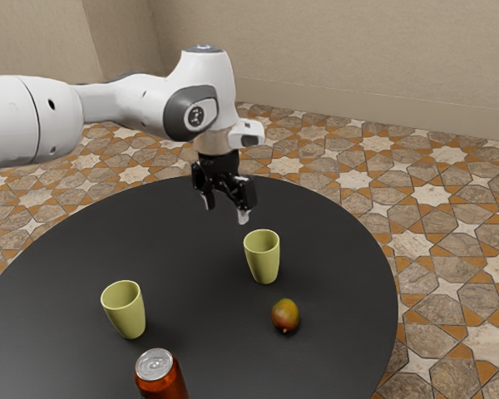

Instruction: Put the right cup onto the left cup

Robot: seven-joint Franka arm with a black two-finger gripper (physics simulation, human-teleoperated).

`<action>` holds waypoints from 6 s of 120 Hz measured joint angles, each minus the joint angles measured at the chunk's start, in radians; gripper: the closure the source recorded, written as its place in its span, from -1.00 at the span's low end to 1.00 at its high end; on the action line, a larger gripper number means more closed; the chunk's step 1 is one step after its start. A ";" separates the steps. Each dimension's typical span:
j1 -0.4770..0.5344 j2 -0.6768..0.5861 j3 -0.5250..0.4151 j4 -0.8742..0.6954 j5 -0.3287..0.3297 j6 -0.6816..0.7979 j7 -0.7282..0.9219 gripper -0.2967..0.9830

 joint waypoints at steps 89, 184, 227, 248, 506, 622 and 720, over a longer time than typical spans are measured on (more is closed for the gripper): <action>-0.019 0.273 -0.056 0.203 -0.056 0.063 0.007 -0.44; -0.008 0.379 -0.073 0.285 -0.054 0.073 0.013 0.04; -0.008 0.378 -0.073 0.285 -0.056 0.065 0.002 0.60; -0.007 0.370 -0.070 0.285 -0.050 0.059 -0.006 0.67; 0.687 -0.599 -0.535 -0.646 -0.061 0.011 -0.356 0.69; 0.786 -0.489 -0.604 -0.639 -0.069 0.066 -0.385 0.66; 0.397 -0.476 -0.225 -0.451 -0.049 -0.057 -0.337 -0.51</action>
